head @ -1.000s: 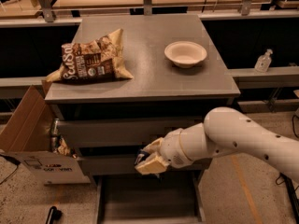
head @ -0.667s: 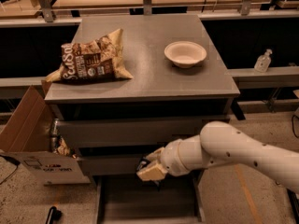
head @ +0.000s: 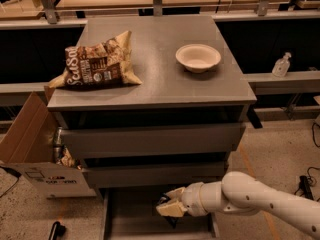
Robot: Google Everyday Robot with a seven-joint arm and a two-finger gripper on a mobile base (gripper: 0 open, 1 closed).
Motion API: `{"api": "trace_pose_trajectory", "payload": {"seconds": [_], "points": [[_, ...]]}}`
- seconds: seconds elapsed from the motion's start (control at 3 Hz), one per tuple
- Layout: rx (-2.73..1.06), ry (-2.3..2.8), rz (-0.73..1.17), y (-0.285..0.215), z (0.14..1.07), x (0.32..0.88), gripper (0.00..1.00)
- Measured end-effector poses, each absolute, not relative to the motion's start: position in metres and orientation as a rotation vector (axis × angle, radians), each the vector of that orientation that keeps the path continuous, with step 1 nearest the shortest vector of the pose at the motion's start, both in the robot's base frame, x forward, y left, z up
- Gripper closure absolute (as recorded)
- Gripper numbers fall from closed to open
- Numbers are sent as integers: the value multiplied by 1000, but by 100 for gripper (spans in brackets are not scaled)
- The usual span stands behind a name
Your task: Place rxbar blueberry into bottom drawer
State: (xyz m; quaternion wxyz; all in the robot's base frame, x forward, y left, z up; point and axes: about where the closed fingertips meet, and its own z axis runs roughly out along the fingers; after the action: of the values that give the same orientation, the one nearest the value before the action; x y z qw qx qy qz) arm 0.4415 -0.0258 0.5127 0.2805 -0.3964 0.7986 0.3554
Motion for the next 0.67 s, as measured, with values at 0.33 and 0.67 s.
{"api": "trace_pose_trajectory", "payload": {"seconds": [0.33,0.67], "points": [[-998,2140,1057,-23,448,438,100],[-998,2140,1057,-23,448,438,100]]}}
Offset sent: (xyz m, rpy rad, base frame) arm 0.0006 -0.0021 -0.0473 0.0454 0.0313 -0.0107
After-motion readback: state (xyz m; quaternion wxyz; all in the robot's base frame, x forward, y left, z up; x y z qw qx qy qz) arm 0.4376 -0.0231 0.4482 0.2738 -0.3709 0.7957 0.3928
